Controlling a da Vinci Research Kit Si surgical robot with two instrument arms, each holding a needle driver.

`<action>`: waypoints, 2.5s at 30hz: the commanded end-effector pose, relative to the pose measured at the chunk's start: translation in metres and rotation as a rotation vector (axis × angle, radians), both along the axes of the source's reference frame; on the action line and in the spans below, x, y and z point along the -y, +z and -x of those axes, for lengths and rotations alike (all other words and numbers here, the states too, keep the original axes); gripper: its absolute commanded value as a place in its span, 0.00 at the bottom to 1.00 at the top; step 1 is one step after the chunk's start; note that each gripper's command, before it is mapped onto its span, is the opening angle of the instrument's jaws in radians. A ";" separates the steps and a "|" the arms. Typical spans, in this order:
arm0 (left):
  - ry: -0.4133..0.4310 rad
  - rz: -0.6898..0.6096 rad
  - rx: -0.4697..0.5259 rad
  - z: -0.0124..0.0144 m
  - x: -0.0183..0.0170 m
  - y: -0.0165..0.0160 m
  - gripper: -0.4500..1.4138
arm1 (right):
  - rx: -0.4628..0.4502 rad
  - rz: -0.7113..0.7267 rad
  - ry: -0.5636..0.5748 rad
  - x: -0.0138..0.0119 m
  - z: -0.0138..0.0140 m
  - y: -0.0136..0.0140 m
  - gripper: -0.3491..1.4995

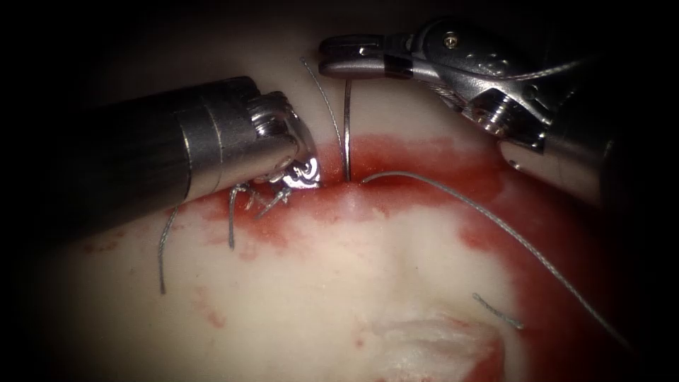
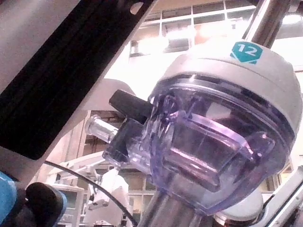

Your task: Wound Closure

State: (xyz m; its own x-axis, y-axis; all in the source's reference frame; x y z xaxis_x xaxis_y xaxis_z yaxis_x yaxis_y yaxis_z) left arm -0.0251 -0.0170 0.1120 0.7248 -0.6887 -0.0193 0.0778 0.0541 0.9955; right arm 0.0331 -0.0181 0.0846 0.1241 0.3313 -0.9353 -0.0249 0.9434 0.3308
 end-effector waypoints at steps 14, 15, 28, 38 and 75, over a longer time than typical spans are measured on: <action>-0.001 0.007 0.002 0.0006 -0.0013 -0.0005 0.00 | -0.003 -0.195 0.021 -0.0011 -0.0006 -0.0002 0.00; -0.001 0.006 0.002 0.0006 -0.0013 -0.0005 0.00 | -0.003 -0.207 0.022 -0.0011 -0.0005 -0.0002 0.00; 0.001 0.012 0.004 0.0007 -0.0012 -0.0005 0.00 | -0.002 -0.300 0.030 -0.0011 -0.0005 -0.0001 0.00; 0.004 0.010 0.005 0.0008 -0.0011 -0.0006 0.00 | 0.007 0.121 0.015 -0.0018 -0.0004 -0.0007 0.00; 0.013 0.007 0.009 0.0007 -0.0011 -0.0008 0.00 | 0.005 -0.058 0.037 -0.0020 -0.0002 -0.0013 0.00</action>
